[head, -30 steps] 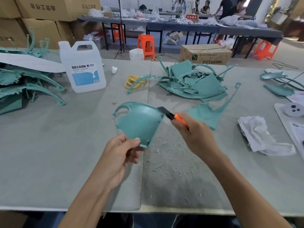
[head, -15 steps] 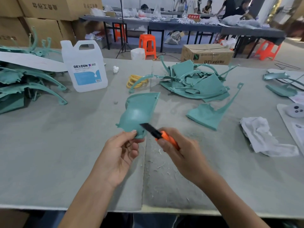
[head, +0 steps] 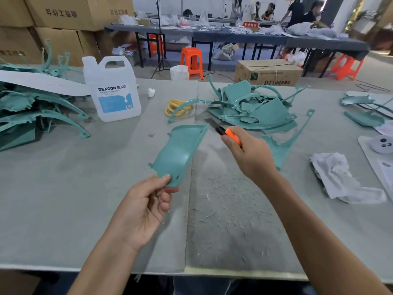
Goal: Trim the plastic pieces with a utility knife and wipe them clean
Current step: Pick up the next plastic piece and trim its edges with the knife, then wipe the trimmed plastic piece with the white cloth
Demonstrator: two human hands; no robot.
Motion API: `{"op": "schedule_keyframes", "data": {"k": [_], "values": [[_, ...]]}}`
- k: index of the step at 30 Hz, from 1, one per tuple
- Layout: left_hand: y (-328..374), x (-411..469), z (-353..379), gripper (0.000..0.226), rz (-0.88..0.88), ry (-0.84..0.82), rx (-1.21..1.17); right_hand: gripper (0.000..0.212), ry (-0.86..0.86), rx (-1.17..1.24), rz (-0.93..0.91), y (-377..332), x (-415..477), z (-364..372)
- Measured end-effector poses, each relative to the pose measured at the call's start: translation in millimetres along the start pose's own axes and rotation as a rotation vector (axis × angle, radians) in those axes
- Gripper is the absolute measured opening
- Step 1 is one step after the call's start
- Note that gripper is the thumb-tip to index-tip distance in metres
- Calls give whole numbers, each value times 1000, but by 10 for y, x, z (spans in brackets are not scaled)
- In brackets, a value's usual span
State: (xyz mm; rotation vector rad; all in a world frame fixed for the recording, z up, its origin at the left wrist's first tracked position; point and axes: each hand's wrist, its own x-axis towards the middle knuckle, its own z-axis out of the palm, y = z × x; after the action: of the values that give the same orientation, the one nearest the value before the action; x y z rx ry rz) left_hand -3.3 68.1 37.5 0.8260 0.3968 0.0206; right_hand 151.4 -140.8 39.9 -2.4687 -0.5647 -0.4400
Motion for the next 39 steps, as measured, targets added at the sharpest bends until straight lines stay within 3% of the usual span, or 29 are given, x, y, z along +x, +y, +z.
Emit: {"op": "schedule_keyframes", "data": {"k": [4, 6, 8, 12, 15, 18, 22, 26, 29, 32, 36, 39], "values": [[-74, 34, 25, 3, 140, 73, 154, 21, 44, 147, 14, 9, -116, -42], [-101, 69, 11, 7, 247, 139, 271, 17, 55, 211, -39, -56, -289, -52], [-107, 113, -14, 15, 371, 185, 403, 17, -23, 220, -144, -125, -486, -62], [-119, 152, -46, 19, 501, 201, 565, 36, -234, 87, -251, -167, -768, -51], [-129, 146, -18, 16, 530, 206, 650, 41, -248, 60, -291, -145, -812, -34], [-130, 57, -3, 36, 575, 221, 776, 39, -187, 1, -309, -91, -717, -36], [-138, -65, -8, 39, 561, 167, 867, 31, -87, -60, -193, 88, -357, -95], [-136, -45, -79, 36, 577, 199, 861, 25, -48, -63, -198, 120, -245, 11], [-127, -85, -115, 40, 565, 166, 843, 26, 7, 3, -55, 222, -190, 63], [-149, -88, -181, 34, 559, 163, 833, 24, -128, -59, 57, 398, -210, 65], [-195, -20, -247, 30, 529, 172, 847, 26, -306, -314, 67, 565, -426, 128], [-238, 1, -262, 33, 523, 160, 855, 27, -358, -318, 93, 690, -516, 147]]}}
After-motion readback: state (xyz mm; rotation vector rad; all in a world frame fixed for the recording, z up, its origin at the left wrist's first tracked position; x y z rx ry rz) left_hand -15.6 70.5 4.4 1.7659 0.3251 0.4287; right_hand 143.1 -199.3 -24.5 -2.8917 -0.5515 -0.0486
